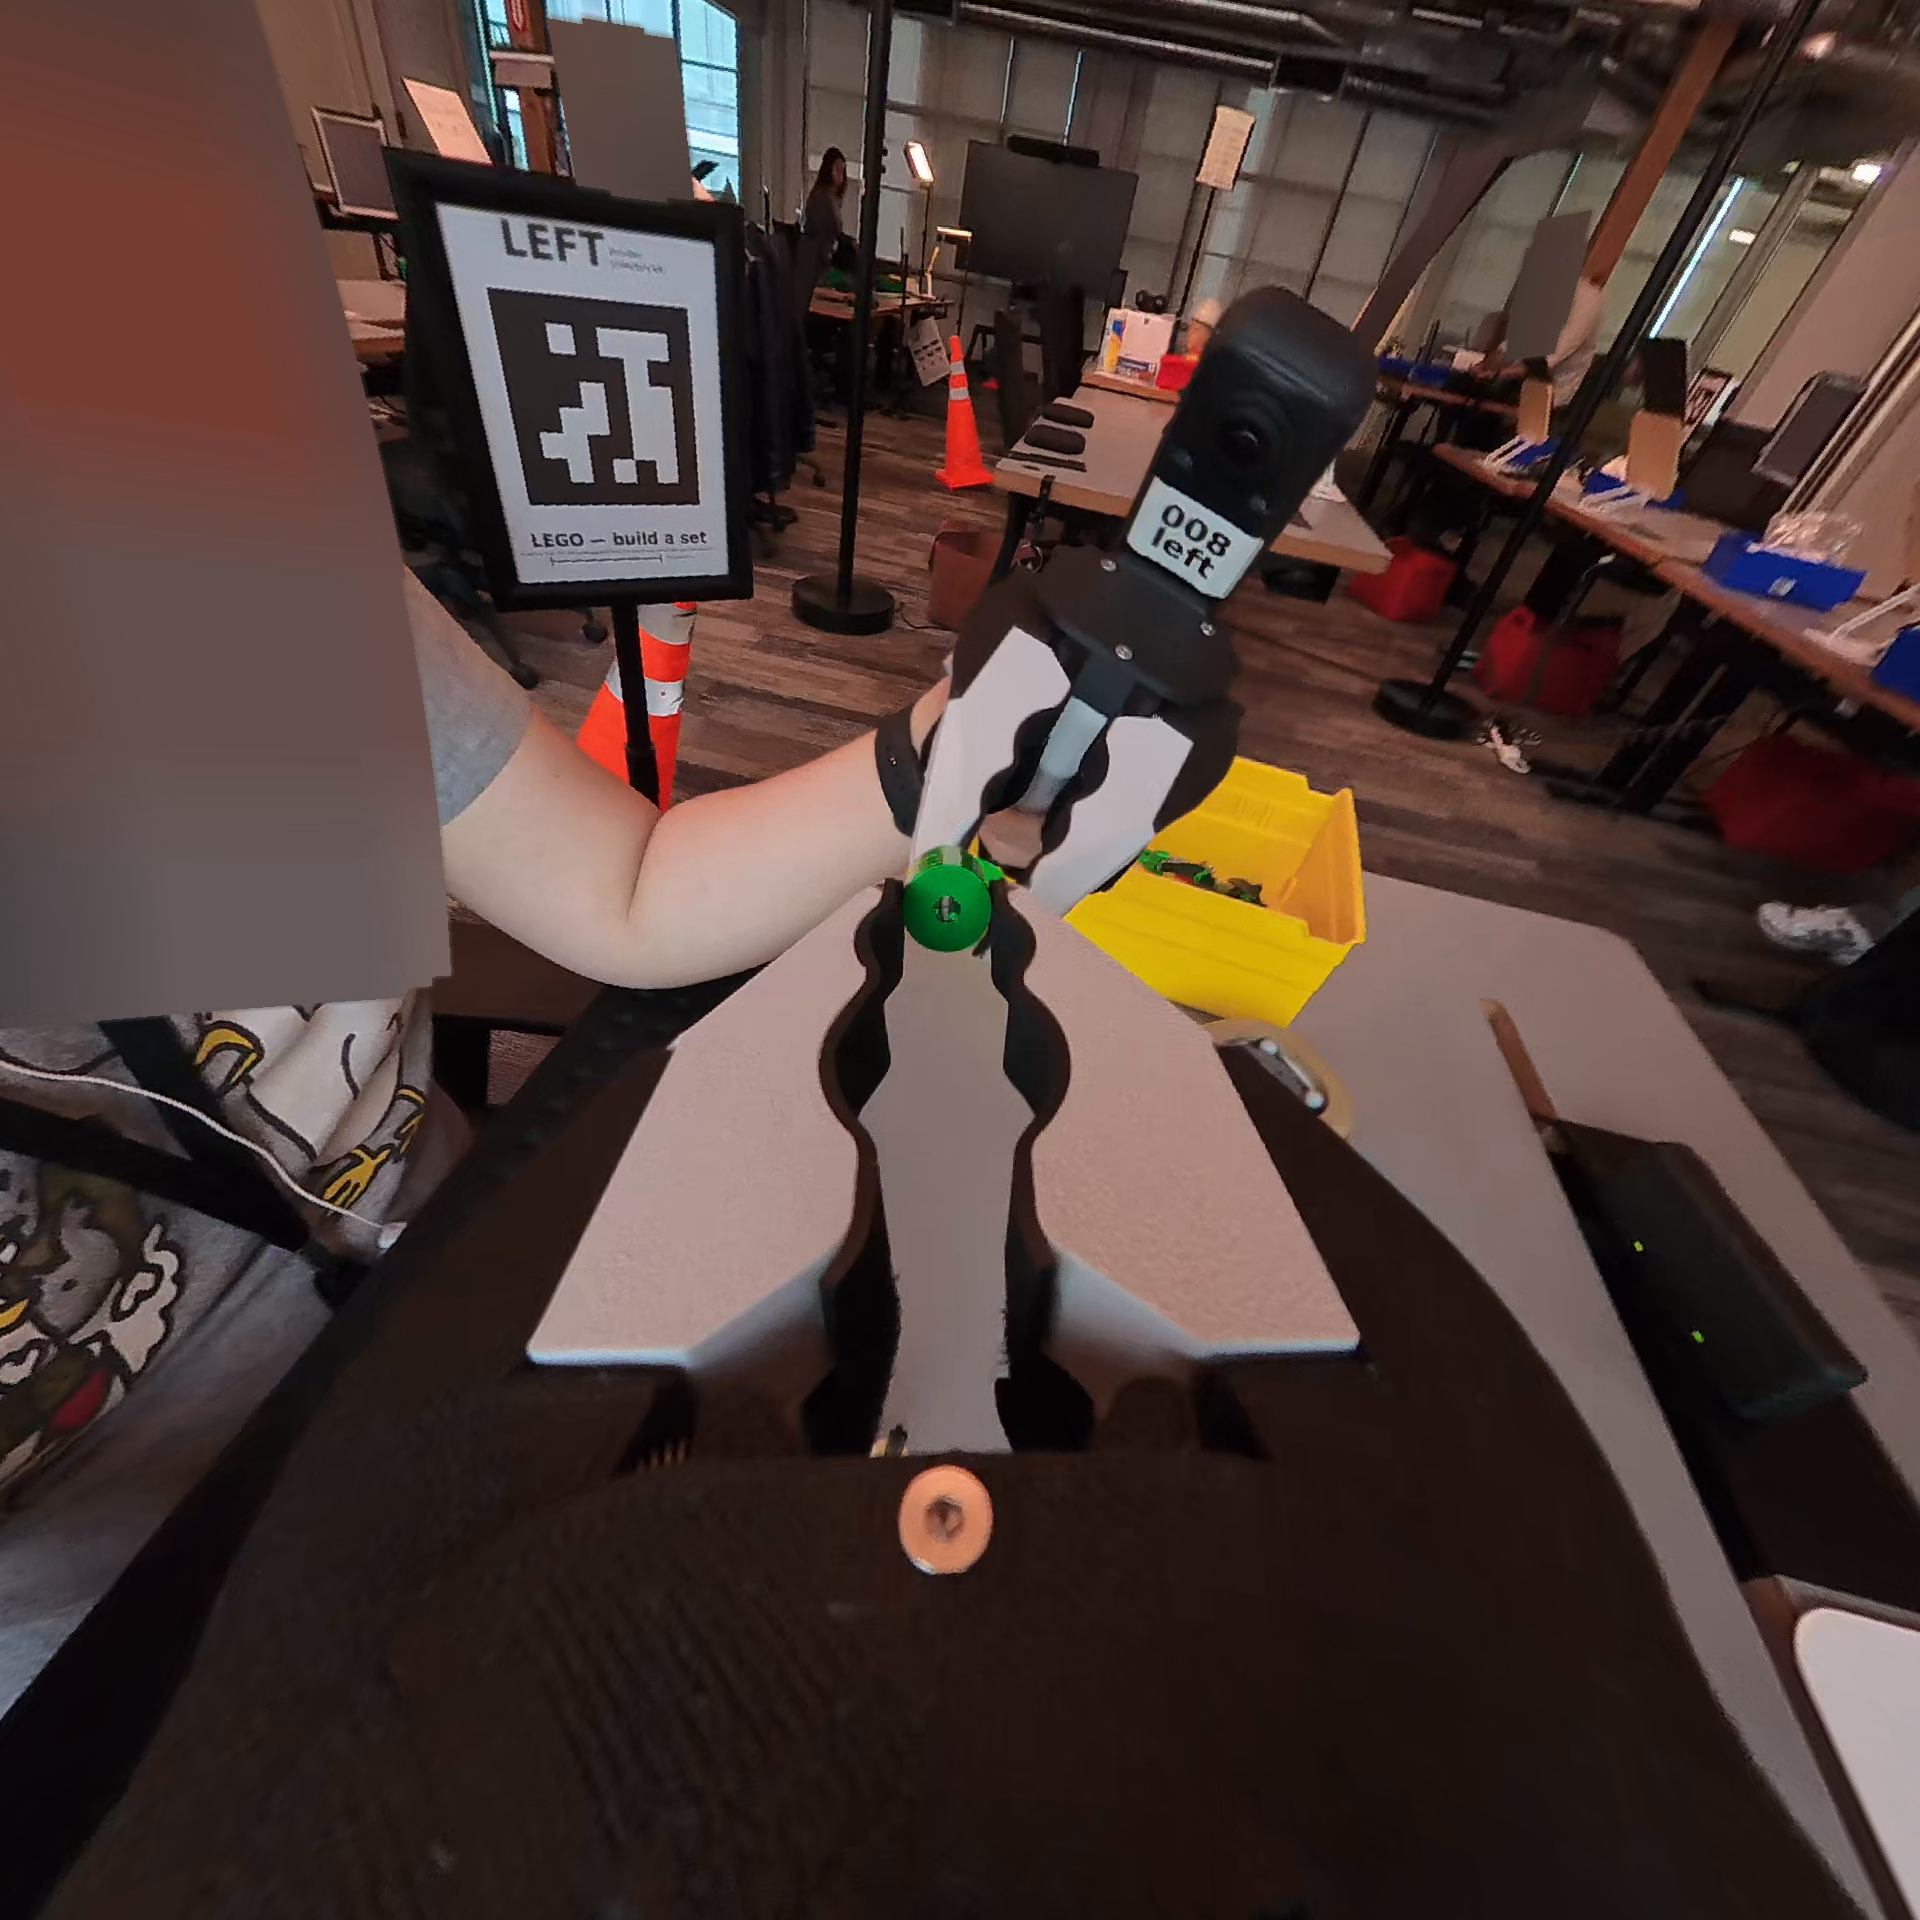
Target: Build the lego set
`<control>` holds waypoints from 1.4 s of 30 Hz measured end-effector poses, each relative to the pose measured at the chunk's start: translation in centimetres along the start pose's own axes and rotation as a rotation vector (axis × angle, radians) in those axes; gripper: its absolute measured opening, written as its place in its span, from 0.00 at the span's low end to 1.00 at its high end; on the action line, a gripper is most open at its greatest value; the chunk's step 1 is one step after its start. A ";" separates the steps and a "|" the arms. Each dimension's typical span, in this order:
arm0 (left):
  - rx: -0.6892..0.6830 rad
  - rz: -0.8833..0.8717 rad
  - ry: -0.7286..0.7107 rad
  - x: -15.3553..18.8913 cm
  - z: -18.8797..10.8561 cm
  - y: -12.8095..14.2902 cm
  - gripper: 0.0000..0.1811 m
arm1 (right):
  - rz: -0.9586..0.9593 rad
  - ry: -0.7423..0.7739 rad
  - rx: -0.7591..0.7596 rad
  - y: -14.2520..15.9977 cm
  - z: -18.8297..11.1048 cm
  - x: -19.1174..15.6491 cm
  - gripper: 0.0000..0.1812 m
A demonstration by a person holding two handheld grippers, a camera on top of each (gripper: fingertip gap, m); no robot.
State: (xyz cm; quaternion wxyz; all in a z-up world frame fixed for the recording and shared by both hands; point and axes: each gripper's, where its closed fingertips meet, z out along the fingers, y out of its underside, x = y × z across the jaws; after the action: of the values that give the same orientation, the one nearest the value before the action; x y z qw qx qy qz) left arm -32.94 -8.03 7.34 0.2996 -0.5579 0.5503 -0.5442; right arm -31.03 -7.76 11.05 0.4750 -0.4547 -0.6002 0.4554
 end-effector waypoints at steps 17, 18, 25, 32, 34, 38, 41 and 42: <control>0.246 -0.373 -0.373 -10.2 -5.7 0.1 0.08 | -0.046 0.532 -0.147 2.6 -3.0 8.5 0.08; 0.253 -0.404 -0.376 -10.8 -6.0 0.6 0.08 | -0.056 0.579 -0.179 3.1 -3.4 9.2 0.08; 0.290 -0.429 -0.395 -11.7 -6.9 0.8 0.08 | -0.074 0.650 -0.257 4.3 -3.5 10.2 0.08; 0.311 -0.411 -0.406 -11.4 -7.3 0.2 0.08 | -0.099 0.691 -0.313 4.7 -3.8 10.5 0.08; 0.312 -0.408 -0.401 -11.2 -7.3 0.1 0.08 | -0.101 0.696 -0.315 4.7 -3.8 10.5 0.08; 0.312 -0.408 -0.390 -11.1 -7.3 0.1 0.08 | -0.098 0.695 -0.315 4.8 -3.9 10.6 0.08; 0.325 -0.397 -0.349 -10.5 -7.1 -0.3 0.08 | -0.097 0.688 -0.311 4.7 -3.8 10.5 0.08; 0.335 -0.380 -0.310 -9.9 -6.8 -0.7 0.08 | -0.095 0.678 -0.302 4.6 -3.6 10.3 0.08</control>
State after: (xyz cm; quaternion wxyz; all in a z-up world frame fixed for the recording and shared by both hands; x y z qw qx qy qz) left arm -37.19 3.24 6.82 0.3604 -0.6703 0.2863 -0.5822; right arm -28.32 3.56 8.64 0.5950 -0.6161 -0.4897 0.1629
